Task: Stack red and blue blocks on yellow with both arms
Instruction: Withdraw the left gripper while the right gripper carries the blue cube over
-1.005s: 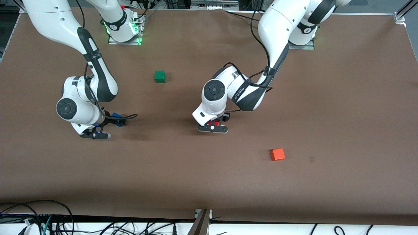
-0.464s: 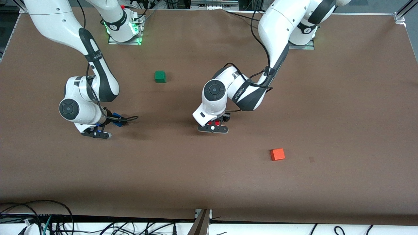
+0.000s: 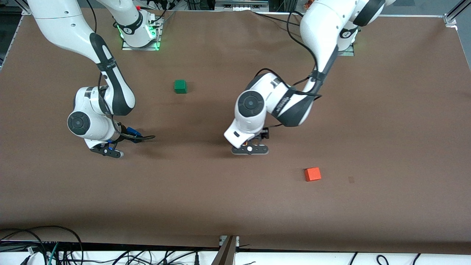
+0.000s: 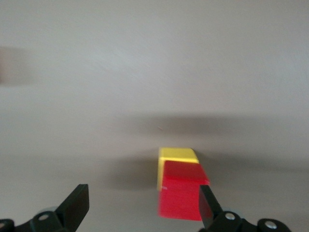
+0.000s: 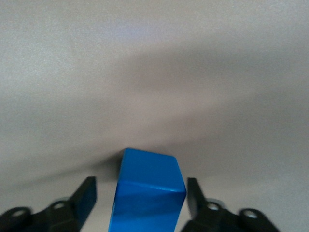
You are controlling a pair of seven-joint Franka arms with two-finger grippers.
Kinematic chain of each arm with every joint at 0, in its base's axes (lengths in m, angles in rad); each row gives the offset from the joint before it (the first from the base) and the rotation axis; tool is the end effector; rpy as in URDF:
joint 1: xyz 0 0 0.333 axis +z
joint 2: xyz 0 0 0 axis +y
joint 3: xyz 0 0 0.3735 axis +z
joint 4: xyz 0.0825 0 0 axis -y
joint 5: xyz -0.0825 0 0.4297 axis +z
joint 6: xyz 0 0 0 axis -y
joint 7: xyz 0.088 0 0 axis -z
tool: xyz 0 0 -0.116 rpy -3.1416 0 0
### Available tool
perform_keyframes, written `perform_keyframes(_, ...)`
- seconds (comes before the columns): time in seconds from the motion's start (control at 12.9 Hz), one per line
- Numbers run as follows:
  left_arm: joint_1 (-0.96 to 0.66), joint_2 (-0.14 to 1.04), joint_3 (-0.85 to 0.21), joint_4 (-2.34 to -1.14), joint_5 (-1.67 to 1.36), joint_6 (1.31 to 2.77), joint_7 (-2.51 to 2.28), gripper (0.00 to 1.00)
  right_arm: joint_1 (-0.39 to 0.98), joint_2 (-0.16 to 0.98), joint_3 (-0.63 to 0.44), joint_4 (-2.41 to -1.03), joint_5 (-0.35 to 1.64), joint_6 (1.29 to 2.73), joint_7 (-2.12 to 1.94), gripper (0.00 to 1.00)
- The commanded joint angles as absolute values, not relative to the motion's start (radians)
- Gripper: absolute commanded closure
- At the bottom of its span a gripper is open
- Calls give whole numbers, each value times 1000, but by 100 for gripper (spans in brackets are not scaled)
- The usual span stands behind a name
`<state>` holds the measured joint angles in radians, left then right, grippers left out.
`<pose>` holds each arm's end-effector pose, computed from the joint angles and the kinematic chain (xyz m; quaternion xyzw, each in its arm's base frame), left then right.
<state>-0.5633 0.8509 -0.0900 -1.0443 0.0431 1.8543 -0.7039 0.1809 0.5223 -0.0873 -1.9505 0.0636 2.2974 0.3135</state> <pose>0.6945 -0.4935 0.3405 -0.9992 -0.0335 0.0233 0.0014 0.6524 0.0649 0.2012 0.9880 -0.1284 -0.0844 0.0177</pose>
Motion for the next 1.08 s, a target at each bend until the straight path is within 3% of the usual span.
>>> perform_keyframes(0.0,-471,769,-104,-982,69,1741,-710,0,181,505,-83,-1954,75,2261,331,100)
perform_keyframes(0.23,-338,641,-115,-986,64,1701,-704,0,181,488,-81,-1906,75,2200,316,100)
perform_keyframes(0.46,-251,563,-114,-986,61,1568,-539,0,221,515,-60,-1560,72,1770,328,100)
perform_keyframes(0.54,-194,551,-117,-986,52,1550,-470,0,244,528,-58,-1477,74,1709,333,100)
perform_keyframes(0.77,-69,531,-117,-986,-6,1450,-237,0,342,522,-55,-1428,130,1707,334,100)
perform_keyframes(1.0,12,428,-101,-1026,-5,1407,-124,0,461,544,-55,-1347,184,1753,472,100)
